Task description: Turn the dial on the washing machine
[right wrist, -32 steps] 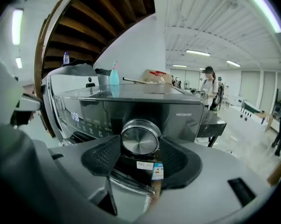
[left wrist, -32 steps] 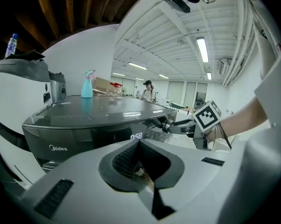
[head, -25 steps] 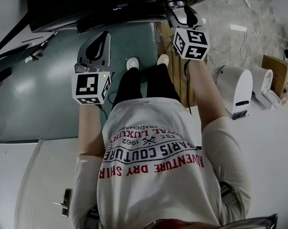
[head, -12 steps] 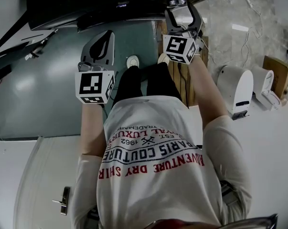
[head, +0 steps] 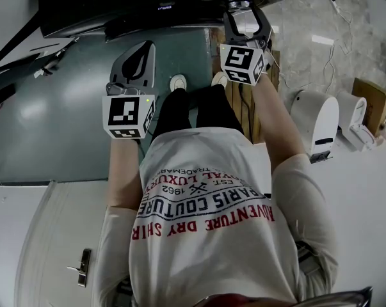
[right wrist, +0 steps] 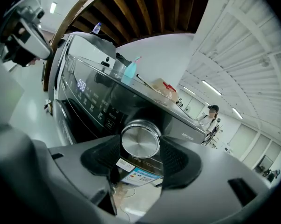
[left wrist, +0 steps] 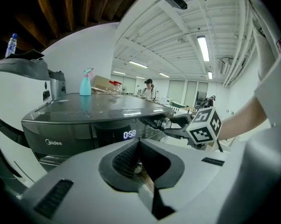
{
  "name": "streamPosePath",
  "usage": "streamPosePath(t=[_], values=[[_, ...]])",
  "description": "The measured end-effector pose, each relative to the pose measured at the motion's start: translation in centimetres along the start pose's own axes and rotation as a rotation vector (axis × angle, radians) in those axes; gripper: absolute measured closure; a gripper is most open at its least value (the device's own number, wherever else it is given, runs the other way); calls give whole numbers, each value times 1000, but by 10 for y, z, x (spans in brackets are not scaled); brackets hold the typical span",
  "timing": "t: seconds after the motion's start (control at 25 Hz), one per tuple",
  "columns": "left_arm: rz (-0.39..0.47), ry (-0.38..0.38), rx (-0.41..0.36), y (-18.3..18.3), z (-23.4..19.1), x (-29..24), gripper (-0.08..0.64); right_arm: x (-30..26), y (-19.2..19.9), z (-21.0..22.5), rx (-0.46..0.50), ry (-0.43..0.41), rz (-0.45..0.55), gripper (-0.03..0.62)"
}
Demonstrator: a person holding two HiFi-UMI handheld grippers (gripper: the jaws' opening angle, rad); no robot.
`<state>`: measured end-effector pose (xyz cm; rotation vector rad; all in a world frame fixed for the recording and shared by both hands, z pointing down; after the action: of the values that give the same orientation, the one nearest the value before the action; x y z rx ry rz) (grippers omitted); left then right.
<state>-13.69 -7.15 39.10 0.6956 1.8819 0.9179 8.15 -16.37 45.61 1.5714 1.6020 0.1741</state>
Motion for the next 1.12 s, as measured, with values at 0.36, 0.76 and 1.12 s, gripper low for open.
streamPosePath(t=[0.36,0.76,1.12], values=[[6,-24,12,-1,-3,3,543,1,5,8,-332,-70,25,310],[-1,-29,-4,1,4,1,543,1,6,11,-366,-98,44,308],[26,-49,39,2,5,9,543,5,1,2,36,24,51,304]])
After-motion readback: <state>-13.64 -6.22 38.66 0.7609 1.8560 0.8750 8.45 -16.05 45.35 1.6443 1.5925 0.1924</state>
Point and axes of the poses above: the fingertips, and each gripper's own axes: x backward along the fingers, z to its right, y out of its underside, the point moved 4 cm from there along x, backward along the fingers, and after that the axes turned 14 degrees about x, right-handed, at the moved point
